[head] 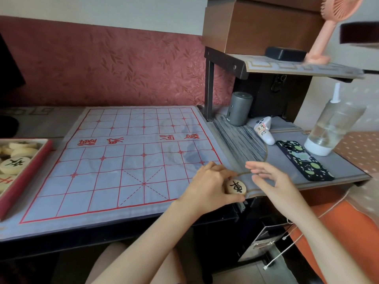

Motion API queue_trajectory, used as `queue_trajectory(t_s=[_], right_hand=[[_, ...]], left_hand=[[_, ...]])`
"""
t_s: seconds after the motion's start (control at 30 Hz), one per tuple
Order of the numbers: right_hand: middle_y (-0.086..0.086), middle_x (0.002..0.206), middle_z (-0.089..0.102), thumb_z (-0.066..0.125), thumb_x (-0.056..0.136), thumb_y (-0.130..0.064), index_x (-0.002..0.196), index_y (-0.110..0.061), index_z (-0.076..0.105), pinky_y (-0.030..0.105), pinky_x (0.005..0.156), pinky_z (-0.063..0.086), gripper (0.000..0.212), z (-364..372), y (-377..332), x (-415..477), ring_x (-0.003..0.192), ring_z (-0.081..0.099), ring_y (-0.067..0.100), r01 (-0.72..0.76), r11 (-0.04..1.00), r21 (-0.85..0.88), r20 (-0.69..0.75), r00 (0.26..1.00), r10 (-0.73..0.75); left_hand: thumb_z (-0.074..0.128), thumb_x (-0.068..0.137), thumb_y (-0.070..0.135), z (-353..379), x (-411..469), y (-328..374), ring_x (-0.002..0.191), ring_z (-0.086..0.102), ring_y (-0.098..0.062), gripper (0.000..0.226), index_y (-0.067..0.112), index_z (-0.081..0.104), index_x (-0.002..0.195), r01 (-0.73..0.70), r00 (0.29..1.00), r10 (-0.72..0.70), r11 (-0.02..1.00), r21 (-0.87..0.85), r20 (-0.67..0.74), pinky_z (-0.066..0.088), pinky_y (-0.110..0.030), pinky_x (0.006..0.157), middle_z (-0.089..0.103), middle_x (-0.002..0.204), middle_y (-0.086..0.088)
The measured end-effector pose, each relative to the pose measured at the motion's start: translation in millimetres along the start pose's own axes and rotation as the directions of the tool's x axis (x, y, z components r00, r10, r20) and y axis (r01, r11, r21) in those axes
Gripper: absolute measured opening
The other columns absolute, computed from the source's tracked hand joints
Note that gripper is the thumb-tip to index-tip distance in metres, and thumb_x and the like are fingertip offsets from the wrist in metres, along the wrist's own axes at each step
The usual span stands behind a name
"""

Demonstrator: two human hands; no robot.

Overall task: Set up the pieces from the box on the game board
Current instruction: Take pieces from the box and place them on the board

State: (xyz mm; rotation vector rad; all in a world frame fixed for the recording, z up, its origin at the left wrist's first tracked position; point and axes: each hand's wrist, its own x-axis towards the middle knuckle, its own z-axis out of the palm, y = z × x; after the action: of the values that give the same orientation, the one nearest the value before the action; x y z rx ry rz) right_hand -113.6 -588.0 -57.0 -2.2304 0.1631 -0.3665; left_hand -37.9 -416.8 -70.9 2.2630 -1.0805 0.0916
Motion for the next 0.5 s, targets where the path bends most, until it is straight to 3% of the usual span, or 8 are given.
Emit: queue_trajectory(t_s=[0.07, 0.23, 0.37, 0.5], right_hand=[[-0.022, 0.108, 0.063, 0.055, 0.091, -0.009, 0.109, -0.039, 0.059, 0.023, 0.102, 0.039, 0.036, 3.2, -9.5, 2.9, 0.107, 0.053, -0.006, 0.027, 1.000, -0.001, 0.015, 1.000, -0.027], [-0.018, 0.116, 0.063, 0.057, 0.090, -0.015, 0.114, -0.040, 0.060, 0.032, 0.104, 0.039, 0.035, 21.2, -34.0, 17.0, 0.114, 0.053, 0.005, 0.082, 0.997, 0.003, 0.077, 0.994, -0.082], [-0.023, 0.114, 0.060, 0.056, 0.091, -0.013, 0.116, -0.031, 0.060, 0.010, 0.095, 0.036, 0.031, 47.2, -69.1, 27.9, 0.108, 0.051, -0.009, 0.164, 0.986, 0.034, 0.147, 0.975, -0.167], [-0.021, 0.118, 0.059, 0.056, 0.092, -0.017, 0.120, -0.027, 0.060, 0.002, 0.092, 0.034, 0.030, 82.1, -103.9, 39.7, 0.107, 0.050, -0.012, 0.252, 0.966, 0.052, 0.235, 0.937, -0.257]], left_hand=[[0.064, 0.076, 0.053, -9.0, -2.5, -3.0, 0.112, 0.043, -0.013, 0.055, 0.024, 0.057, 0.122, 0.011, 0.999, -0.012, 1.000, -0.024, -0.040, 0.031, -0.025, 0.100, 0.059, 0.120, 0.003], [0.061, 0.084, 0.039, -47.5, -12.9, -24.5, 0.115, 0.047, -0.014, 0.037, 0.022, 0.061, 0.117, 0.074, 0.990, -0.082, 0.995, -0.073, -0.116, 0.036, -0.029, 0.100, 0.061, 0.118, 0.003], [0.058, 0.087, 0.033, -85.5, -30.8, -52.3, 0.105, 0.053, -0.007, 0.030, 0.024, 0.062, 0.115, 0.164, 0.966, -0.173, 0.984, -0.066, -0.190, 0.042, -0.024, 0.092, 0.062, 0.113, 0.007], [0.058, 0.087, 0.031, -130.7, -65.3, -81.4, 0.101, 0.054, -0.003, 0.028, 0.027, 0.062, 0.114, 0.281, 0.911, -0.285, 0.958, -0.057, -0.298, 0.044, -0.024, 0.090, 0.063, 0.113, 0.011]])
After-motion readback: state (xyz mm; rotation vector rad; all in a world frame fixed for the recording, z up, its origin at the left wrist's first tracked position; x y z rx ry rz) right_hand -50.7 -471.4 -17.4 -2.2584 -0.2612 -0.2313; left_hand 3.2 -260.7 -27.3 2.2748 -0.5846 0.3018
